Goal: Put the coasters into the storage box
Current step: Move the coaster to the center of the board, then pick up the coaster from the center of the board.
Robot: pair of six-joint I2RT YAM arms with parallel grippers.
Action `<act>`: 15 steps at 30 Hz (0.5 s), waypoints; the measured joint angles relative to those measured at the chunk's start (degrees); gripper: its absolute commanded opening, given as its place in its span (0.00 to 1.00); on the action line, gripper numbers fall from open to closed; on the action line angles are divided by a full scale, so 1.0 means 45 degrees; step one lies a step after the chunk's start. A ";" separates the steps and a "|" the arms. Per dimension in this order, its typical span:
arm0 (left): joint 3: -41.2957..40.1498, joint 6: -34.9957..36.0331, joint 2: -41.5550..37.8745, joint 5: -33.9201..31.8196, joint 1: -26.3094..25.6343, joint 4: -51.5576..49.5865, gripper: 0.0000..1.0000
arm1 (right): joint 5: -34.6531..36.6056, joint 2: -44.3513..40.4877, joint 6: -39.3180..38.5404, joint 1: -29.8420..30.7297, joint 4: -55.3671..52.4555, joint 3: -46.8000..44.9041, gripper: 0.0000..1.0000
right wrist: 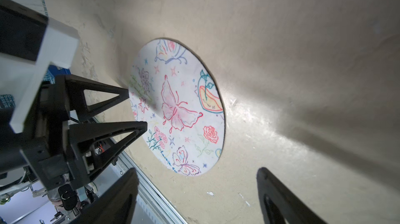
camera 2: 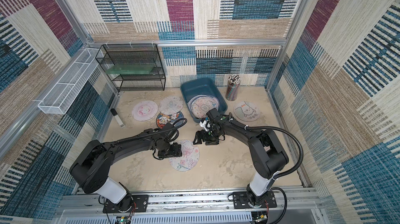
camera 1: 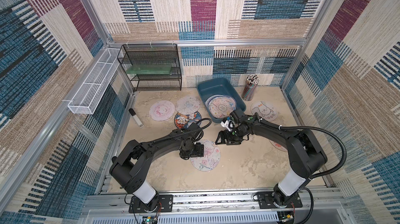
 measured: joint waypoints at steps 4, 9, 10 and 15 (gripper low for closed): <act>-0.0296 -0.0005 -0.0423 -0.0029 0.0000 -0.0092 0.76 | 0.0010 0.0000 0.0005 0.0189 0.0058 -0.0389 0.76; -0.0355 0.0000 -0.0510 -0.0330 0.0005 -0.0228 0.72 | 0.0024 0.0044 0.0097 0.0515 0.0141 -0.0787 0.71; -0.0355 0.0000 -0.0505 -0.0350 0.0005 -0.0238 0.71 | 0.0044 0.0083 0.0097 0.0607 0.0170 -0.0845 0.69; -0.0355 0.0000 -0.0374 -0.0355 0.0005 -0.0219 0.67 | 0.0170 0.0316 0.0335 0.1161 0.0355 -0.1064 0.66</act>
